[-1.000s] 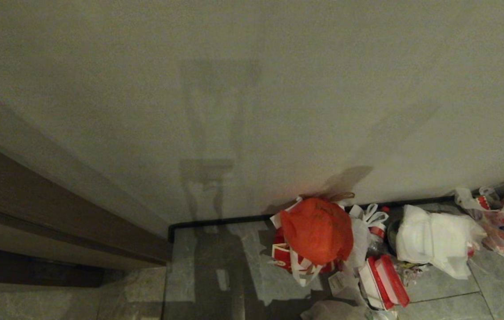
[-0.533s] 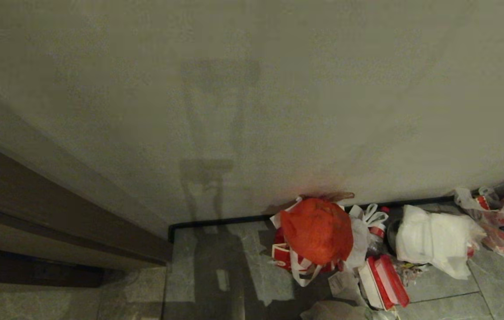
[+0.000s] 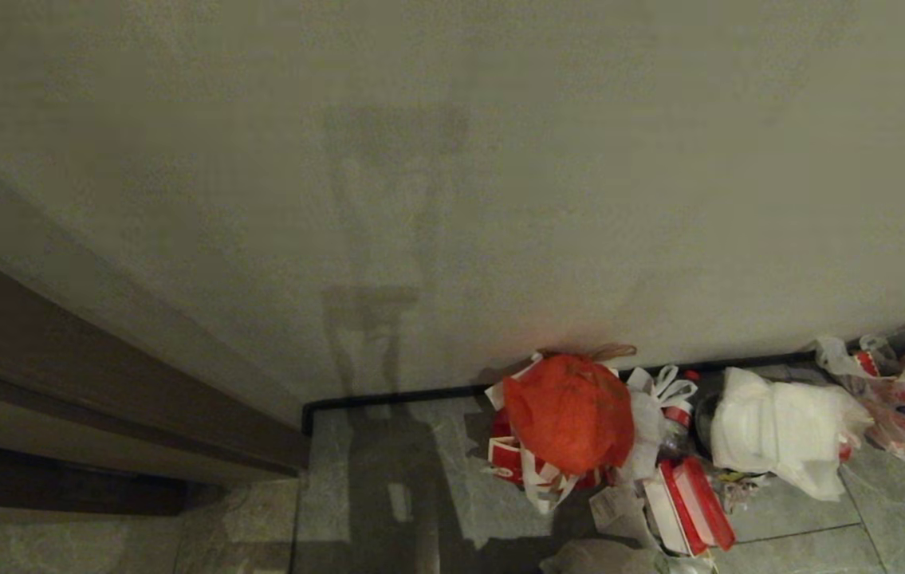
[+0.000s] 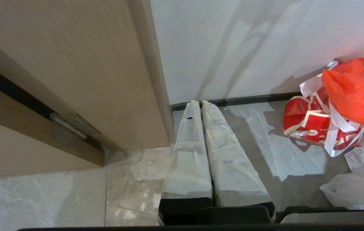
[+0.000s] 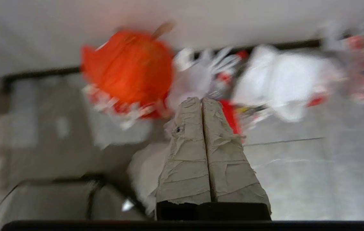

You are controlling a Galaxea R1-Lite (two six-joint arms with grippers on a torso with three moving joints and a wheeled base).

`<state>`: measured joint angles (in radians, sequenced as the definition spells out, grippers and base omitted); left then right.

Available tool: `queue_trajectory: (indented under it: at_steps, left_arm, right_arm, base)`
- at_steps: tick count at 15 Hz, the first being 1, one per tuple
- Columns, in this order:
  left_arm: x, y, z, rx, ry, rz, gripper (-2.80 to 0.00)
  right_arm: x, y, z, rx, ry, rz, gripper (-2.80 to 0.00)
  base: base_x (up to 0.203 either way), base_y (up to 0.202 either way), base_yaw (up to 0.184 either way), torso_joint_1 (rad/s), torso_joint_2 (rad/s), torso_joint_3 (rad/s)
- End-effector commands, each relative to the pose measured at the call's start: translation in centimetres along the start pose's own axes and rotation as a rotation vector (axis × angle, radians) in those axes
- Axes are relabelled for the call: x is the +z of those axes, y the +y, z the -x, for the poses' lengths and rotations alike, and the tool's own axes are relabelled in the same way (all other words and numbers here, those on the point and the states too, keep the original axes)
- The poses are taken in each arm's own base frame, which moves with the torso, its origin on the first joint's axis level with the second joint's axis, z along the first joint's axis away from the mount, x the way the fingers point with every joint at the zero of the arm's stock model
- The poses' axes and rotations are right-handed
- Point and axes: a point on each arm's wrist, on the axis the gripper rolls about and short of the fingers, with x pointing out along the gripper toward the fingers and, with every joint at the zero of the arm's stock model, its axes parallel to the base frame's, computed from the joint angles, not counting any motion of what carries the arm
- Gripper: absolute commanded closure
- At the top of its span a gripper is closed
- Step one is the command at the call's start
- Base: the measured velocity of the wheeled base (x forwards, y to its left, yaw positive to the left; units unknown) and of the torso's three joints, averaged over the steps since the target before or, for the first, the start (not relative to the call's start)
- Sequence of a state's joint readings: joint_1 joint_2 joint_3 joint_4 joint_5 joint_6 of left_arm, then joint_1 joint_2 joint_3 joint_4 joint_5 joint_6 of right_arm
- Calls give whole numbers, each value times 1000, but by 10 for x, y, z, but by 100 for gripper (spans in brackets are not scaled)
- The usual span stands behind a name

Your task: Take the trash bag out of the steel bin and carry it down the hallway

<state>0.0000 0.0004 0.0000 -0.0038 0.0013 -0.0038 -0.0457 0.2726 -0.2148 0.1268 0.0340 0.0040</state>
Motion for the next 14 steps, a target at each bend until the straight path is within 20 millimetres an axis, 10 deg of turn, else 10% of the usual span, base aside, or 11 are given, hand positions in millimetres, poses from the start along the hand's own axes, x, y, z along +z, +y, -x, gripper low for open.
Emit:
queue_trajectory:
  at_steps: [1, 14]
  left_arm:
    - [0, 0, 0, 0, 0, 1, 0]
    - [0, 0, 0, 0, 0, 1, 0]
  right_arm:
    - [-10, -1, 5, 42, -11, -12, 0]
    - [-50, -2, 4, -3, -218, -69, 0]
  base:
    - [0, 0, 0, 0, 0, 0]
    - [0, 0, 0, 0, 0, 0]
